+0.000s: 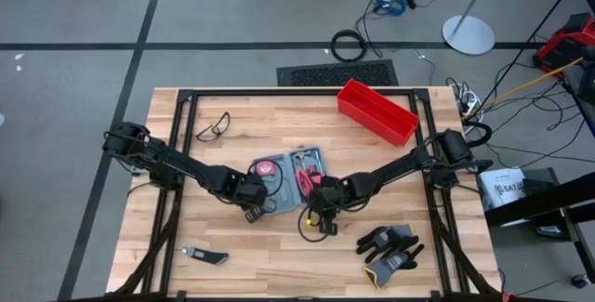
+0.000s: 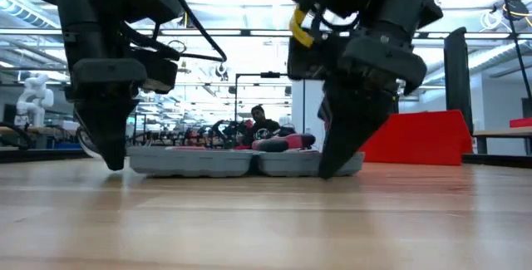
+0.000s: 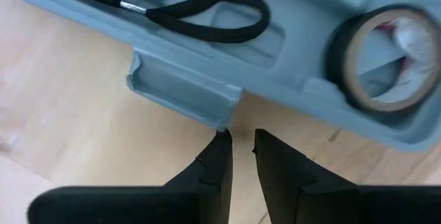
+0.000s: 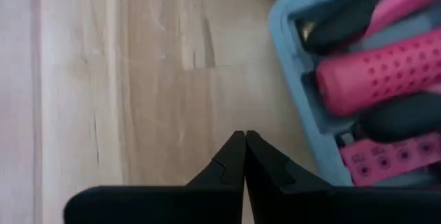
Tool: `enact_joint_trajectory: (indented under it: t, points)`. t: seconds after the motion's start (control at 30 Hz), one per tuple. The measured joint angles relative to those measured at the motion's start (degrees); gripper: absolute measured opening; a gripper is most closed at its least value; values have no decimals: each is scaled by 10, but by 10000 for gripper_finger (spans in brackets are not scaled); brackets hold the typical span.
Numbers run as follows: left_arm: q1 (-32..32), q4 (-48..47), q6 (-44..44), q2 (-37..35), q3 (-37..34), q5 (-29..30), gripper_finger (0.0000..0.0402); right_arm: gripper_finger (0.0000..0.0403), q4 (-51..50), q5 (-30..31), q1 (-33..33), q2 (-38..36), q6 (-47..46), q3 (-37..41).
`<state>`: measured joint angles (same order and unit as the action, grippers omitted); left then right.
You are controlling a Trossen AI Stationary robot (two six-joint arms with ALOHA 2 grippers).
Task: Prefit tool cases
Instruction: Open the toolbox
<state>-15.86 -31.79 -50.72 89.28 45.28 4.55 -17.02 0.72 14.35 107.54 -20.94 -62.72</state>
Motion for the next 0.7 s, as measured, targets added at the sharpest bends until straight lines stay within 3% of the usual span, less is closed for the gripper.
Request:
enact_joint_trajectory:
  t: [0.3,0.4,0.6,0.7]
  points:
    - [-2,-9,16,-61,17,13,68,0,9,-5,12,-59,12,-1]
    - [-2,-21,32,-99,18,40,68,0,6,26,11,-85,29,-2]
    - [-2,-20,105,-173,19,178,68,0,-34,175,-1,-133,91,-3]
    - [-4,-20,173,-201,19,245,68,3,-45,175,-25,-135,96,-3]
